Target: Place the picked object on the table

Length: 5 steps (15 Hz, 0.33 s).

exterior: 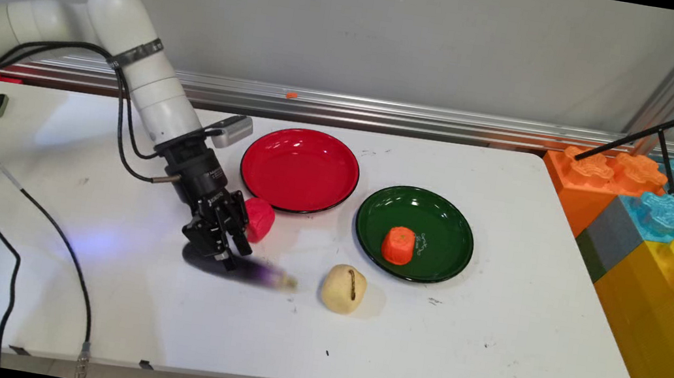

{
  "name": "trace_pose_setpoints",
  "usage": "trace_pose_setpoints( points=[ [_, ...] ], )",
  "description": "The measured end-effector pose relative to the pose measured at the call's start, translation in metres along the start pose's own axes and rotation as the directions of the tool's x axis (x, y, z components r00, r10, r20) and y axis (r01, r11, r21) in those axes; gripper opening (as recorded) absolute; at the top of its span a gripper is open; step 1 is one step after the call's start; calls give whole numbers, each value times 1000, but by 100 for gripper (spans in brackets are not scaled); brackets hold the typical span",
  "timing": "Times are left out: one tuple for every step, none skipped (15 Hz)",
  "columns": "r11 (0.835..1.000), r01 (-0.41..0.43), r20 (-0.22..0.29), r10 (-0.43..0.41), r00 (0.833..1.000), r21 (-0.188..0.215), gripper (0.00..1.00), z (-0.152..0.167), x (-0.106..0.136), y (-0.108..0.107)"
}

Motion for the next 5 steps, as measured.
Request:
trace_pose_setpoints(
  points=[
    [1000,0,-1,0,1000,0,100,2,0,-1],
    [1000,1,-1,-1,1000,1,100,3,-1,-2],
    [1000,1,-1,-1,1000,1,100,5,-1,-3],
    [1000,3,-2,-3,1000,2,100,6,-1,-3],
    [1000,3,-2,-3,1000,1,100,7,-1,-4]
  ],
)
